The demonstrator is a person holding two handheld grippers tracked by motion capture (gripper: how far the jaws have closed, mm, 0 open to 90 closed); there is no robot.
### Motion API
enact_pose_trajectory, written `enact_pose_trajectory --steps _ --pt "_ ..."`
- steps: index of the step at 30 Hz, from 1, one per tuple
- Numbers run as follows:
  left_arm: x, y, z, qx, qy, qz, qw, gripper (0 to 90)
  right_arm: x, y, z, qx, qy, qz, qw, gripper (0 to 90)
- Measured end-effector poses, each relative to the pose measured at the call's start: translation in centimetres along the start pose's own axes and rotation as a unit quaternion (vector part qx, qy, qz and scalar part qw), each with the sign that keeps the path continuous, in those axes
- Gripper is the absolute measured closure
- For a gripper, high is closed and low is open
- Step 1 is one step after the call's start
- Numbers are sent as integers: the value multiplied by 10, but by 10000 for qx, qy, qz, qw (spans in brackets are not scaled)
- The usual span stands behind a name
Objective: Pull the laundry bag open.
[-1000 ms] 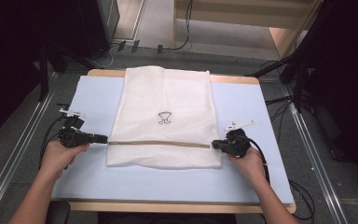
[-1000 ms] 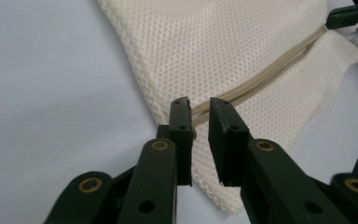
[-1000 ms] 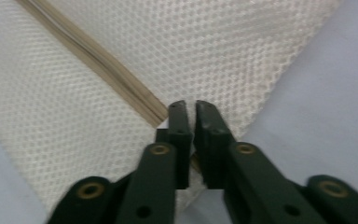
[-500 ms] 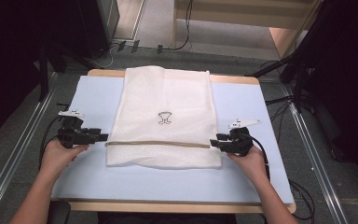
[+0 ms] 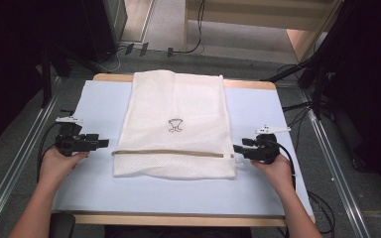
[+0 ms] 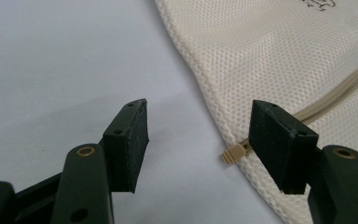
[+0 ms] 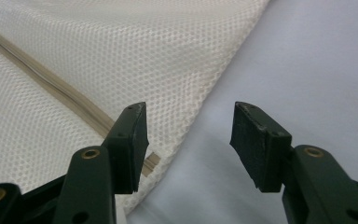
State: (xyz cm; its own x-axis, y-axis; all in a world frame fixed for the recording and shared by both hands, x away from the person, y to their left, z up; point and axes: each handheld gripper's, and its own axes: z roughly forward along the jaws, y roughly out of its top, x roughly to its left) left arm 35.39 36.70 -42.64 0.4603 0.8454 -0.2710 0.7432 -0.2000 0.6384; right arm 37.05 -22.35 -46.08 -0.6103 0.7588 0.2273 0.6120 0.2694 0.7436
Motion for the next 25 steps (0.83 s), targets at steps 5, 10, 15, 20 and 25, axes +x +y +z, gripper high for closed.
enact_pose_trajectory --steps 5,10,15,20,25 --pt "4 -1 1 5 151 -11 9999 377 -8 -3 -2 -5 -132 52 9999 433" --pt "9 0 1 -37 217 -79 9997 365 -14 -6 -3 -6 -274 99 9996 405" --pt "9 1 3 -31 272 -71 9996 360 -17 -9 -4 -12 -338 159 9993 394" --pt "10 1 5 49 287 -73 9995 352 -18 -10 -4 18 -365 149 9992 388" --pt "11 2 7 53 343 -109 9993 337 -19 -12 -4 44 -390 168 9991 383"
